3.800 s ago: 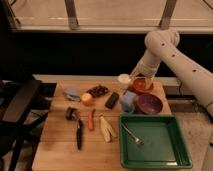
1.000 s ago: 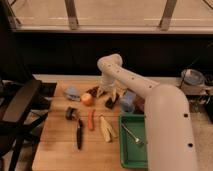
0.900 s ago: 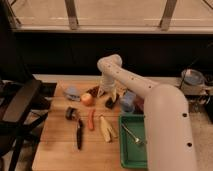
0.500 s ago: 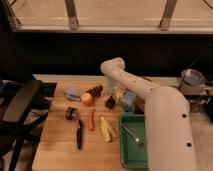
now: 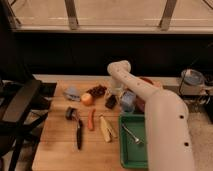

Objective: Wipe red bowl with eraser

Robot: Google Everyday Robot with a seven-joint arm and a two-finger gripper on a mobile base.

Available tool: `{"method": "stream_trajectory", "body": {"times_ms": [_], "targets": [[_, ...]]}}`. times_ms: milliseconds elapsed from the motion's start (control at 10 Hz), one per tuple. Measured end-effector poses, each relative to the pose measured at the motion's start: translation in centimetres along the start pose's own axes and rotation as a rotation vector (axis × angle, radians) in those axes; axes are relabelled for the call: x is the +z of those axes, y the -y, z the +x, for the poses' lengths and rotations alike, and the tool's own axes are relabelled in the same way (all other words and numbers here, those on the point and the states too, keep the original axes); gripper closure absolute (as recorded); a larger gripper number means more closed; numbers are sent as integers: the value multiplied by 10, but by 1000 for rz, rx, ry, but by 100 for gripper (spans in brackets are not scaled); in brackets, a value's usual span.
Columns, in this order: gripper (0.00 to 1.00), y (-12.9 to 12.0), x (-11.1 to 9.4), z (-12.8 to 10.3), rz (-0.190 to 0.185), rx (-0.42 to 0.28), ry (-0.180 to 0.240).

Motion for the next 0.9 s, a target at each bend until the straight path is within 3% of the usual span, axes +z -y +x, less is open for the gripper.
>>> {"method": "stream_trajectory", "body": {"times_ms": [500, 700, 900], "targets": [[98, 14, -33, -2, 35, -38, -42], [100, 19, -57, 2, 46, -30, -62], [100, 13, -100, 18, 85, 26, -75]]}}
